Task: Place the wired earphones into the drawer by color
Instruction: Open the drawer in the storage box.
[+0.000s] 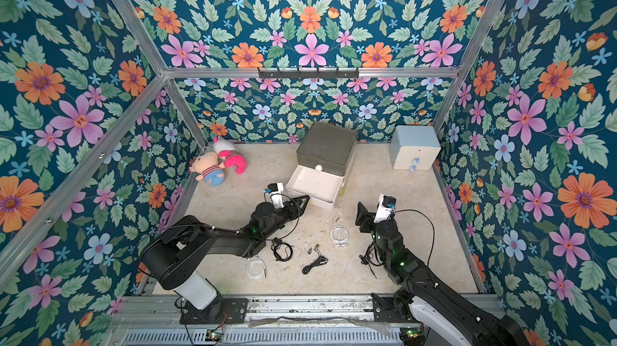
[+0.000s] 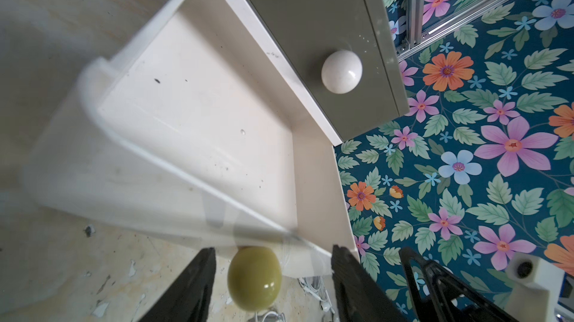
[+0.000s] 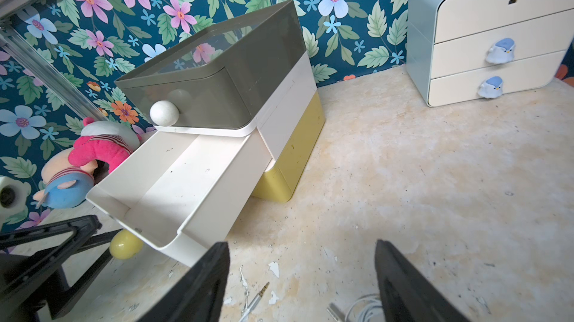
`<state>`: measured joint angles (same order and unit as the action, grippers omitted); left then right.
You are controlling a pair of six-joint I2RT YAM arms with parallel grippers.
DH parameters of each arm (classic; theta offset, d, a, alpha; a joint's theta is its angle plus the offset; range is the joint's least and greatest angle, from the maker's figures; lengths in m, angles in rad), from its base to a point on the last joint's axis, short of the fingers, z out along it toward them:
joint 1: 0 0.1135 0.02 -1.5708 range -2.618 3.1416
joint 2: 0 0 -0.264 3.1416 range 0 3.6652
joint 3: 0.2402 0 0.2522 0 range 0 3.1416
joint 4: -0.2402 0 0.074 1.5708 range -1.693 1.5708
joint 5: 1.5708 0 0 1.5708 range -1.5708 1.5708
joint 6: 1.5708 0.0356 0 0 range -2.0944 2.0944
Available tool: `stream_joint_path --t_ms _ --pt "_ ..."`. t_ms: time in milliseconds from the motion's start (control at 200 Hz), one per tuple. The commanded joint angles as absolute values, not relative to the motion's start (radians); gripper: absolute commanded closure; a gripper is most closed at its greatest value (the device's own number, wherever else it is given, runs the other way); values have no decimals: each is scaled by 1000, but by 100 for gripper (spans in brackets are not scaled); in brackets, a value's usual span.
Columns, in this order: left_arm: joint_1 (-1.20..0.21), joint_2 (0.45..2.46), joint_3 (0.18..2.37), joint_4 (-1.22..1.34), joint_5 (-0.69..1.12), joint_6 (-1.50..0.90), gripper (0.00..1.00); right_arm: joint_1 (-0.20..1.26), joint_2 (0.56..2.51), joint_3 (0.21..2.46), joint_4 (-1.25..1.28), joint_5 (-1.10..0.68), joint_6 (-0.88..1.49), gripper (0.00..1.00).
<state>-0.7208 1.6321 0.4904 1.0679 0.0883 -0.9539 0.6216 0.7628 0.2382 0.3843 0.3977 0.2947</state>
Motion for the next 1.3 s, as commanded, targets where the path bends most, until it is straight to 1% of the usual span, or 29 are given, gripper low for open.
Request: stream_joint_path --t_ms 0,185,440,570,710,845,985,1105,1180,1295 --pt "-721 1590 482 1003 56 -914 30 622 764 239 396 404 291 22" --pt "-721 1462 466 814 -10 -848 20 622 775 243 379 398 304 22" --pt "-721 1193 418 521 -142 -693 1 623 794 247 294 328 377 22" --pt "-721 1070 401 400 -211 -595 1 622 804 260 239 271 408 22" --pt "-720 990 397 302 -264 -487 1 622 834 281 193 198 444 22" --pt "-720 931 354 306 -298 -369 1 622 889 300 161 132 492 23" --pt "-720 865 283 354 -323 -314 1 623 957 323 143 86 538 26" --pt "-720 820 271 345 -307 -288 1 623 1018 340 124 63 575 31" --pt "-720 806 273 328 -318 -282 1 623 1052 347 116 51 592 35" --pt "-721 793 278 313 -321 -283 1 622 1093 357 94 32 614 37"
